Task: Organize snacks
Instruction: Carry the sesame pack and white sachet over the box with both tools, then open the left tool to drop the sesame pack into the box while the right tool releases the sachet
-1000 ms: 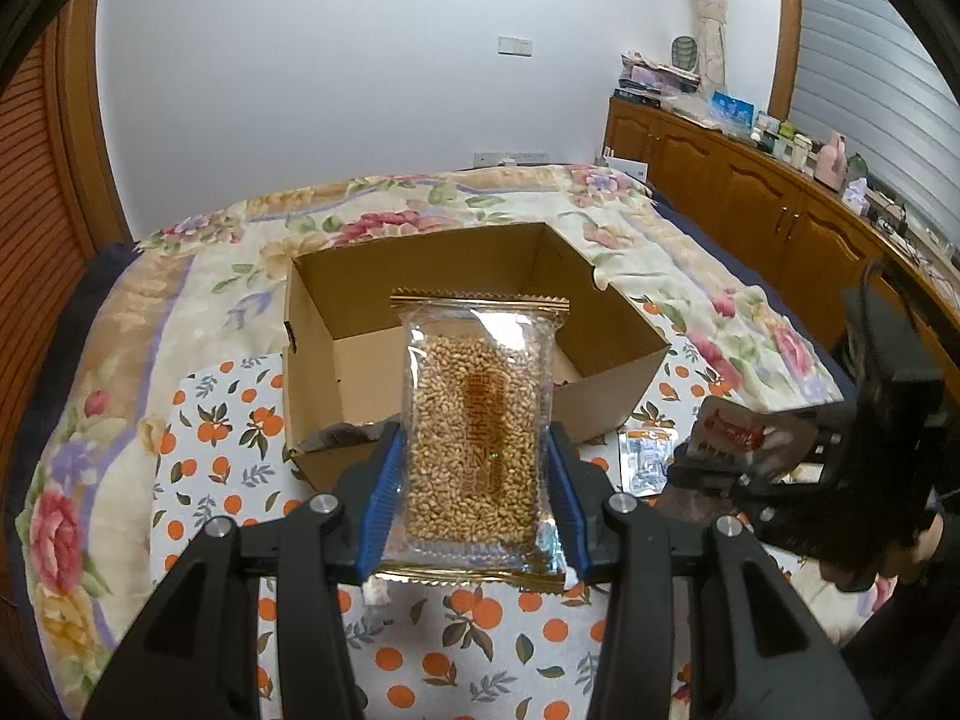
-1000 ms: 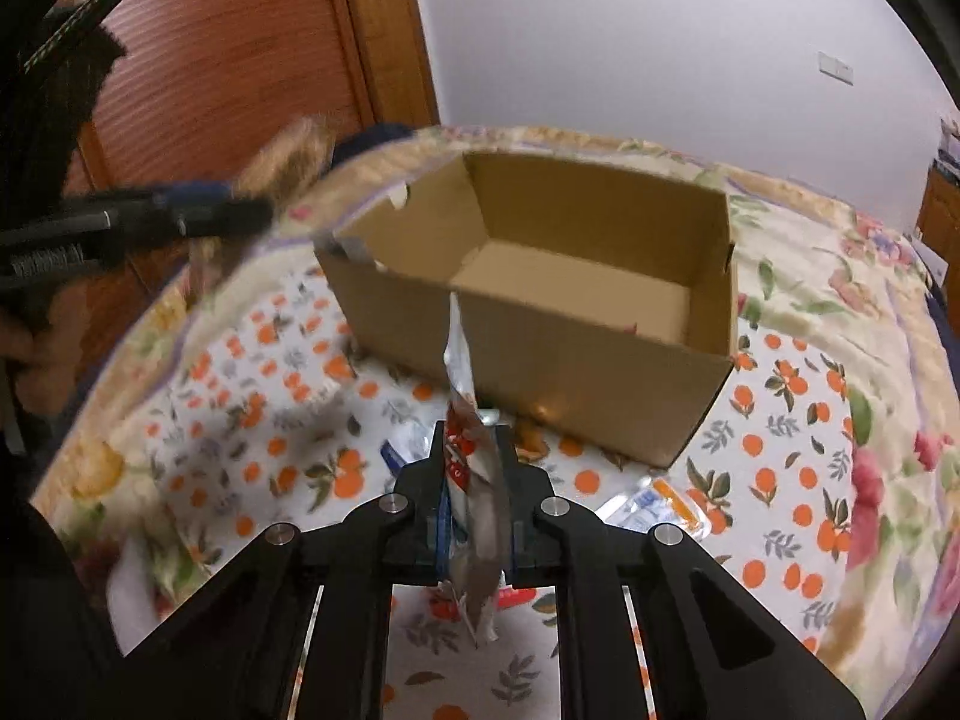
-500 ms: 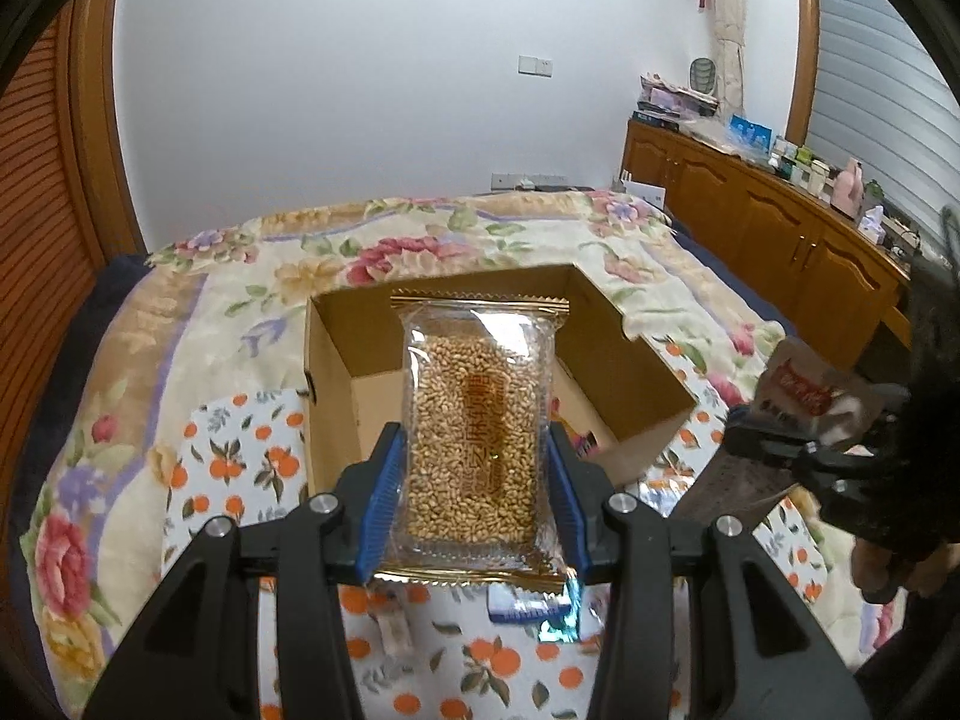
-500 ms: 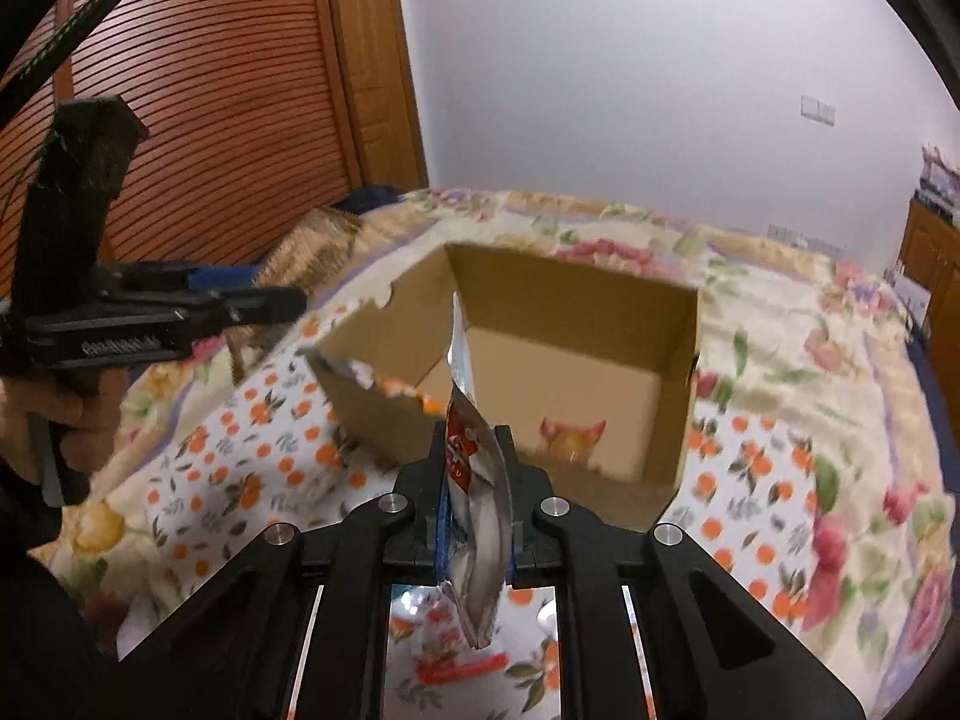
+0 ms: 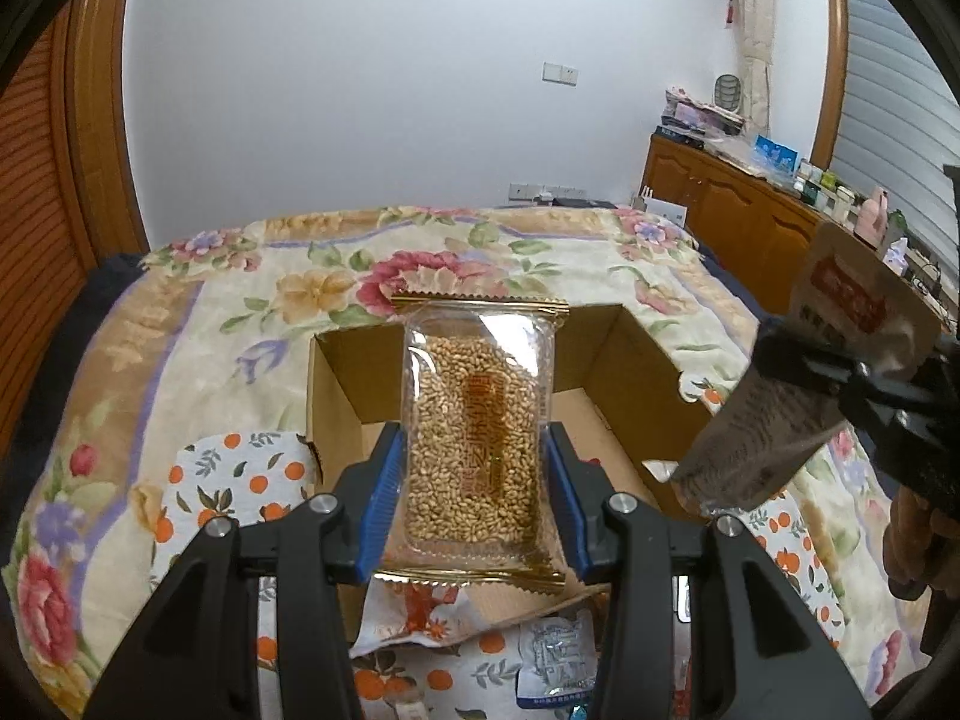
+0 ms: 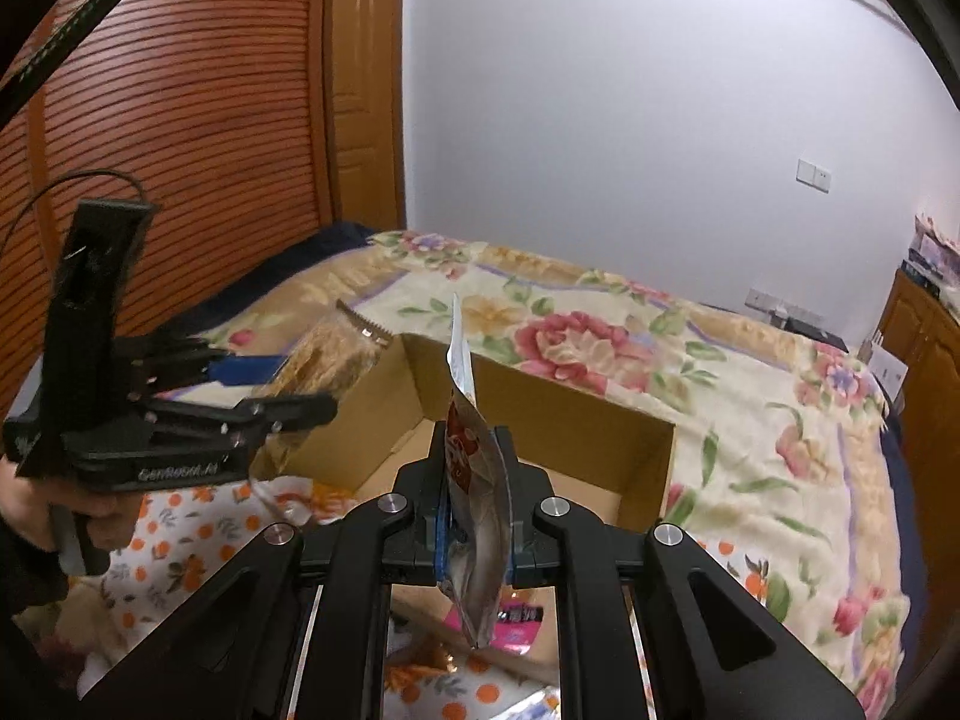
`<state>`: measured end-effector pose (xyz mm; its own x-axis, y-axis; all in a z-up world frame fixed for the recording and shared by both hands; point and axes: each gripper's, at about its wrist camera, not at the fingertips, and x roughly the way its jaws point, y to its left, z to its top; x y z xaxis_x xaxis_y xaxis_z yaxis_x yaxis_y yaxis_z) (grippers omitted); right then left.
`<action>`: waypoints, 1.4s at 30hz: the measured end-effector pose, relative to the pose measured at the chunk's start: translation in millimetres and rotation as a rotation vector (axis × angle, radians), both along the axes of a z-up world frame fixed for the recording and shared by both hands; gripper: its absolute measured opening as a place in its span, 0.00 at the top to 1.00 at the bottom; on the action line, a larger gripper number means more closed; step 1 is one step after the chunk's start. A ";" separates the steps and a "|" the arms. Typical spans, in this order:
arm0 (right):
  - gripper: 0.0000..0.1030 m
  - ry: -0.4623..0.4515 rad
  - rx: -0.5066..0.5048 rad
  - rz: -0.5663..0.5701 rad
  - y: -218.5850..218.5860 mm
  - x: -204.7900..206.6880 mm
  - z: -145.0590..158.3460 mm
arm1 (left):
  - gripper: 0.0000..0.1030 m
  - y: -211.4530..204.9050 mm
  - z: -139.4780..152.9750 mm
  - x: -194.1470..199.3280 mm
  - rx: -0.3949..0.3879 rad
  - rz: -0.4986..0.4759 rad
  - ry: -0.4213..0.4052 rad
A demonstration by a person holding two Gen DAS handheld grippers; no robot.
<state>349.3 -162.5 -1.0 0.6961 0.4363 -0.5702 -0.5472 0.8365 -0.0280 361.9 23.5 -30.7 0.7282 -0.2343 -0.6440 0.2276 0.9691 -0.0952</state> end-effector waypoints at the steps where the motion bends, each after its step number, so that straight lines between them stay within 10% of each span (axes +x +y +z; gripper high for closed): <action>1: 0.90 0.005 -0.010 -0.005 3.1 6.1 -4.8 | 0.57 1.1 -5.2 3.3 -0.001 0.007 0.009; 23: 0.89 0.139 -0.057 -0.138 3.0 44.4 -96.3 | 0.36 7.0 -32.3 10.5 0.005 0.062 0.058; 32: 0.23 0.108 -0.043 -0.149 3.8 38.7 -88.8 | 0.19 11.6 -21.8 -0.2 0.003 0.101 0.021; 42: 0.00 0.083 0.008 -0.197 -11.4 25.9 -66.2 | 0.15 5.3 -3.8 -25.1 0.045 0.131 -0.037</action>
